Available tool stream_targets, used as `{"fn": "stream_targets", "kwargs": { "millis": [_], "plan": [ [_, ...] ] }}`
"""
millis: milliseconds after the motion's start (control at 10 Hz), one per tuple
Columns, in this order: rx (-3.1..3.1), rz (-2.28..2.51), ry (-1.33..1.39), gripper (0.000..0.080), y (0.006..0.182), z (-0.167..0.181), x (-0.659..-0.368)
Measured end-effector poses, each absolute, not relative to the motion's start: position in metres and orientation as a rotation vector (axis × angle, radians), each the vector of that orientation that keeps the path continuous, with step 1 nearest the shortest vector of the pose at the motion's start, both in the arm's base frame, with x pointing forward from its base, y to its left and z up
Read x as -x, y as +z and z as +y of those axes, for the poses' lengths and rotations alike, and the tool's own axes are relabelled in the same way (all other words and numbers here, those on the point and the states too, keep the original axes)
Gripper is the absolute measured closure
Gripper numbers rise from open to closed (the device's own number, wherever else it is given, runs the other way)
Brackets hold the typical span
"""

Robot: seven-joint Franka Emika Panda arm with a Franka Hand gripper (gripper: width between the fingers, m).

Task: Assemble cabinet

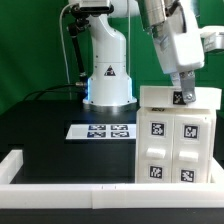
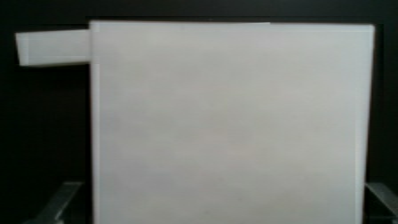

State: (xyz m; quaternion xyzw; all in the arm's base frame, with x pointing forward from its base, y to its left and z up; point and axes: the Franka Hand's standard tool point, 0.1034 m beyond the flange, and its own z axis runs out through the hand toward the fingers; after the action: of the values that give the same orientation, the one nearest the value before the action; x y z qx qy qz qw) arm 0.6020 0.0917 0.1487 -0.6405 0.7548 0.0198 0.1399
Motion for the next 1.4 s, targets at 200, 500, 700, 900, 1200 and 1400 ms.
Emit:
{"fn": "stream_targets", "kwargs": {
  "millis": [200, 500, 700, 900, 1200, 1400],
  "plan": [
    [1.705, 2.292, 0.106, 0.0236, 0.148, 0.09, -0.601],
    [1.61, 2.351, 0.146, 0.0236, 0.148, 0.09, -0.6],
    [1.653, 2.31, 0.133, 0.0075, 0.154, 0.091, -0.601],
    [1.649, 2.275, 0.123, 0.0013, 0.171, 0.092, -0.598],
    [1.632, 2.249, 0.125, 0.0002, 0.184, 0.092, -0.596],
    [1.676, 2.226, 0.125, 0.0002, 0.179, 0.092, -0.595]
  ]
}}
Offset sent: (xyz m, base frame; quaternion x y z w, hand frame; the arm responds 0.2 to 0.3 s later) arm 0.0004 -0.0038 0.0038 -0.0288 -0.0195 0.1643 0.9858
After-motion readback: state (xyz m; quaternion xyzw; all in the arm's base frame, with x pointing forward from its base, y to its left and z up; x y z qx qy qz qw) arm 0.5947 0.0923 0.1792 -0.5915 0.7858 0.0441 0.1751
